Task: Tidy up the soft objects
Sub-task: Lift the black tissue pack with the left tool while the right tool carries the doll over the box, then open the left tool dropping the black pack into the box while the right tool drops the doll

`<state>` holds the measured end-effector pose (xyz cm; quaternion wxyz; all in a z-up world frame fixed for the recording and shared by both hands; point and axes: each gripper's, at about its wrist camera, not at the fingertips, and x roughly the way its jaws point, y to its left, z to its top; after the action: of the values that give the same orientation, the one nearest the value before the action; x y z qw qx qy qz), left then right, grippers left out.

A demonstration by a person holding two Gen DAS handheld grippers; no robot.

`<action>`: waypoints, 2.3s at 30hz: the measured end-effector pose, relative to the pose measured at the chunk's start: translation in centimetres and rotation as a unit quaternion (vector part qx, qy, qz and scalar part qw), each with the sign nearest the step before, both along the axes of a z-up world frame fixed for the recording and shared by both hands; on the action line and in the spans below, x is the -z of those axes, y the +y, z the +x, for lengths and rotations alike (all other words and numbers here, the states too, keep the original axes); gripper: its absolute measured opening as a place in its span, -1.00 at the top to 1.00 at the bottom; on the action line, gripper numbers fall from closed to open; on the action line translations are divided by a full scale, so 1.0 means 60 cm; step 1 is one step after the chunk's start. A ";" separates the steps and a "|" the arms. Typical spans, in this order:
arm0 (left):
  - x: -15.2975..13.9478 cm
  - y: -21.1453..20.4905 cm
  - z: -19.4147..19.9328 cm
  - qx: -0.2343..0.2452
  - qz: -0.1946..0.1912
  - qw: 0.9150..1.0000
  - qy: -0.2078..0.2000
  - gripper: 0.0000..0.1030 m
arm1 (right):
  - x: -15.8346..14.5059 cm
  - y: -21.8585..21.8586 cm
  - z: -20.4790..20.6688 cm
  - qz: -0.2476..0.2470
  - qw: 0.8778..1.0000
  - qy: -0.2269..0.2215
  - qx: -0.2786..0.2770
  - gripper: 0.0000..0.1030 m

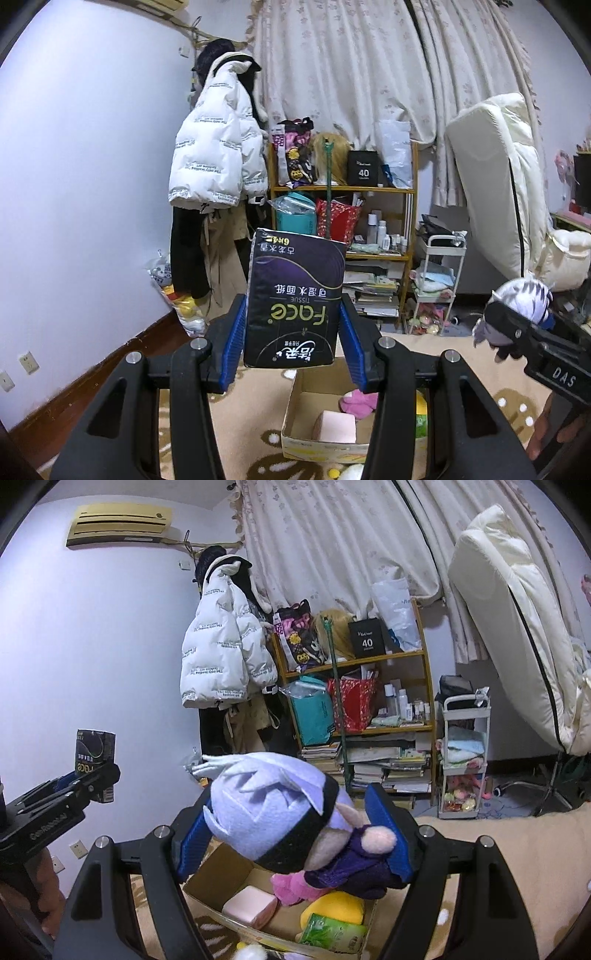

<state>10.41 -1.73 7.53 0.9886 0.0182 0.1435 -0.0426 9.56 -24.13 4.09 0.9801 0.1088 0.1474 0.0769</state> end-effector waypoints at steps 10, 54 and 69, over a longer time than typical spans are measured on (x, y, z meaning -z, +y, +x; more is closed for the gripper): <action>0.066 -0.004 0.057 0.013 -0.010 0.999 0.045 0.11 | 0.058 -0.008 0.036 0.013 0.999 0.038 0.001 -0.61; 0.177 0.000 0.127 0.002 0.004 0.984 0.176 -0.74 | 0.171 -0.013 0.099 0.032 0.986 0.161 -0.020 -1.00; 0.162 0.018 0.061 -0.006 0.034 0.980 0.194 -0.92 | 0.158 -0.017 0.041 0.031 0.983 0.182 0.000 -1.00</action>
<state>14.08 -0.67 -2.21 0.9410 0.0420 0.3341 -0.0342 11.99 -25.14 -5.37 0.9332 0.1512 0.3205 0.0605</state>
